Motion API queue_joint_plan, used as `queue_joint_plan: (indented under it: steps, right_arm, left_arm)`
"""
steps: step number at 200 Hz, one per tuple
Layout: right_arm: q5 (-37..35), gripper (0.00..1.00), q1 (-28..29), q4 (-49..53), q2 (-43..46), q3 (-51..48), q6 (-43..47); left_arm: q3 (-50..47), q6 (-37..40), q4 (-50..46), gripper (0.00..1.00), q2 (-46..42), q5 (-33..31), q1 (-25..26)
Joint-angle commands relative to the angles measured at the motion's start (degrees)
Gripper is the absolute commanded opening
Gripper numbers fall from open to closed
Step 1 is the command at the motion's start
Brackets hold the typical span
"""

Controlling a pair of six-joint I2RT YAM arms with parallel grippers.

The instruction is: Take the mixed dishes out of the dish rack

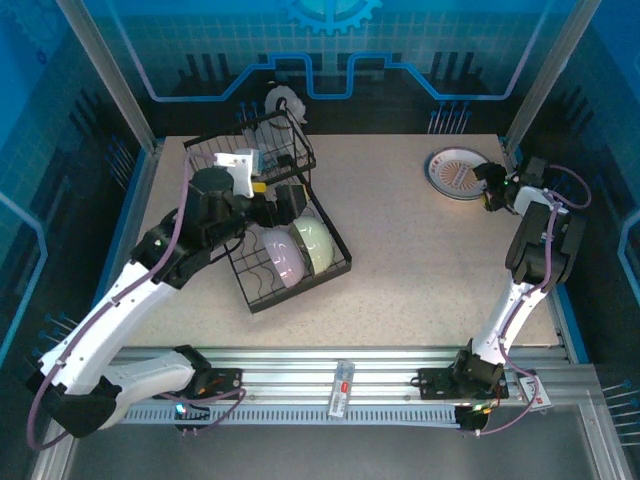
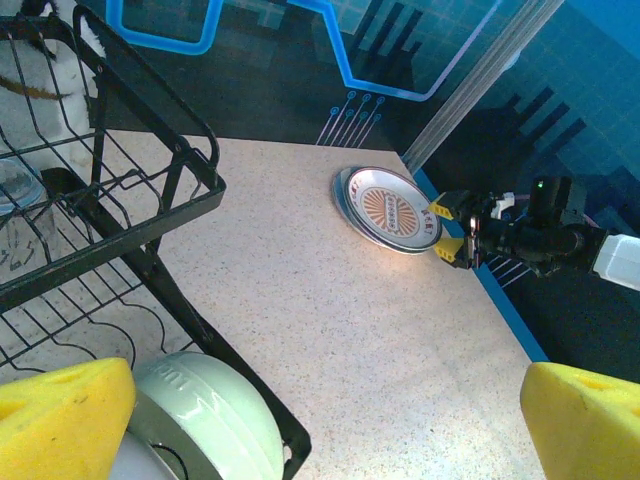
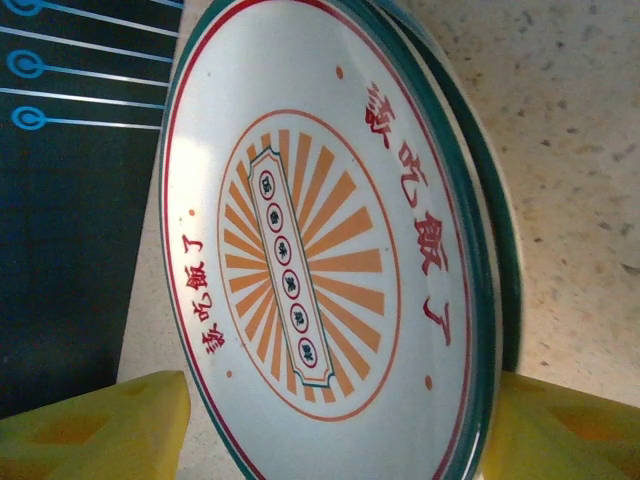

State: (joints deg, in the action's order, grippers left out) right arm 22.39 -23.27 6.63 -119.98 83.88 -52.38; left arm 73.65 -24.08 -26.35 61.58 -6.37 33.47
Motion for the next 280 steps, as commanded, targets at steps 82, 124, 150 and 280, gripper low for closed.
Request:
queue_joint_plan:
  steps: [82,124,150,280]
  right_arm:
    - [-8.2,0.8,2.62,23.81,-1.7,12.33,4.94]
    - [-10.21,0.87,3.14,27.69,-2.69,14.49,6.05]
    - [-9.82,0.88,3.5,27.48,-2.61,14.61,6.47]
    - [-10.88,0.97,8.39,19.32,10.61,1.84,7.44]
  left_arm:
    - [-2.04,1.33,1.04,0.99,-1.86,0.76,-0.43]
    - [-2.75,1.49,1.38,0.99,-2.39,0.69,-0.41]
    - [-3.38,1.36,1.07,0.99,-2.52,0.91,-0.44]
    - [-7.84,-8.61,-14.11,0.99,-6.68,2.69,-0.51]
